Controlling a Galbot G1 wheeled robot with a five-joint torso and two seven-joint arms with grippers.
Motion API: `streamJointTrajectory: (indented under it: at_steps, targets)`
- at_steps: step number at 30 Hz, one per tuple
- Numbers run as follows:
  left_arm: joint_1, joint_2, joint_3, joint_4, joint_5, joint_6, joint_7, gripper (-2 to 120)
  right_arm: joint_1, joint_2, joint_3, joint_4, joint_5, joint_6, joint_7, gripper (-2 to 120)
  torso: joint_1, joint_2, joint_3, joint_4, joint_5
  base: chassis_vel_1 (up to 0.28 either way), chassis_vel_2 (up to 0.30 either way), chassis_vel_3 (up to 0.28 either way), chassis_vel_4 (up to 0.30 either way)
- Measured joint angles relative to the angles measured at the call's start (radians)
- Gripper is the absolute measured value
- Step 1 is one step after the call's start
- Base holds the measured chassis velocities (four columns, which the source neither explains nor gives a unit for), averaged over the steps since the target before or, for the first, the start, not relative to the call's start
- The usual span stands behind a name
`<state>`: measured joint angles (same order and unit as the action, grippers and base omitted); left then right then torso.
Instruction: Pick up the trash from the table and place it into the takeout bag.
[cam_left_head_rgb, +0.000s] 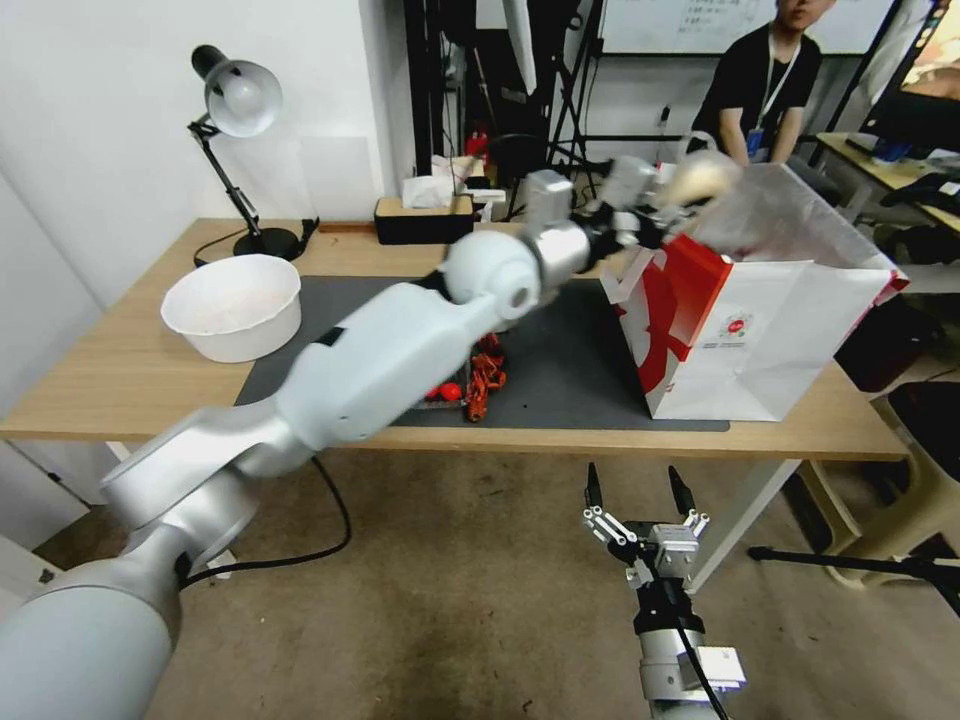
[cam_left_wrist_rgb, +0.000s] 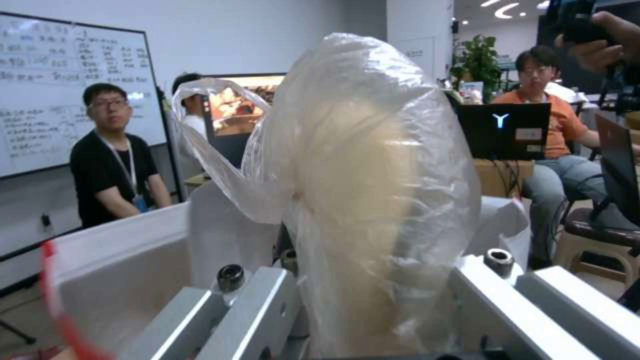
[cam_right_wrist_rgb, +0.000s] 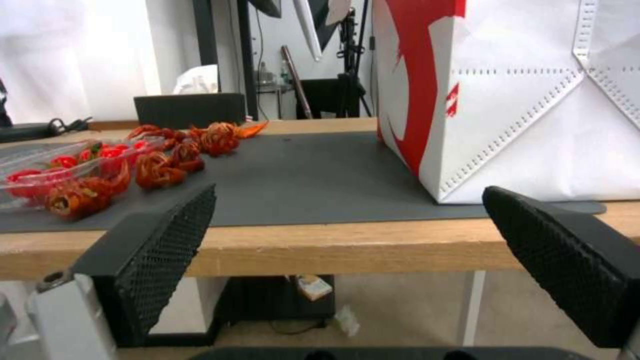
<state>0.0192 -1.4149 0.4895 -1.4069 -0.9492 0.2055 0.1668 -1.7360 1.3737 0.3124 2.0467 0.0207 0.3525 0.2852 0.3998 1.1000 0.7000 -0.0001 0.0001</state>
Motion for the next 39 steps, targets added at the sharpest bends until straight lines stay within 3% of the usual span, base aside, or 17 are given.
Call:
streamJointTrajectory:
  at_steps: [7, 18, 22, 25, 28, 34, 39]
  targets:
    - [-0.008, -0.015, 0.038, 0.021, 0.042, 0.01, -0.004, 14, -0.001, -0.003, 0.004, -0.01, 0.003, 0.011, 0.002, 100, 0.0, 0.0, 0.0, 0.0001, -0.0002, 0.0, 0.0, 0.0, 0.0]
    - [-0.002, 0.021, 0.029, -0.013, 0.054, 0.024, -0.025, 59, 0.01, 0.0, -0.004, -0.019, 0.004, 0.014, 0.002, 100, 0.0, 0.0, 0.0, 0.0001, -0.0002, 0.0, 0.0, 0.0, 0.0]
    - [-0.002, 0.027, 0.026, -0.018, 0.054, 0.024, -0.031, 65, 0.011, 0.001, -0.005, -0.019, 0.004, 0.013, 0.002, 100, 0.0, 0.0, 0.0, 0.0, -0.0002, 0.0, 0.0, 0.0, 0.0]
    - [0.0, 0.038, 0.022, -0.027, 0.058, 0.025, -0.037, 84, 0.011, 0.002, -0.006, -0.019, 0.004, 0.012, 0.001, 100, 0.0, 0.0, 0.0, 0.0002, -0.0002, 0.0, 0.0, 0.0, 0.0]
    - [0.002, 0.039, 0.022, -0.03, 0.061, 0.025, -0.039, 94, 0.011, 0.001, -0.007, -0.019, 0.003, 0.012, 0.001, 100, 0.0, 0.0, 0.0, 0.0002, -0.0002, 0.0, 0.0, 0.0, 0.0]
    - [0.015, 0.032, 0.01, -0.039, 0.072, 0.028, -0.053, 100, 0.01, 0.0, -0.005, -0.015, 0.003, 0.01, 0.001, 100, 0.0, 0.0, 0.0, -0.0001, -0.0001, 0.0, 0.0, 0.0, 0.0]
    - [0.054, 0.077, -0.021, -0.068, 0.102, 0.034, -0.063, 100, 0.009, 0.002, -0.006, -0.012, 0.003, 0.01, 0.001, 100, 0.0, 0.0, 0.0, 0.0, -0.0002, 0.0, 0.0, 0.0, 0.0]
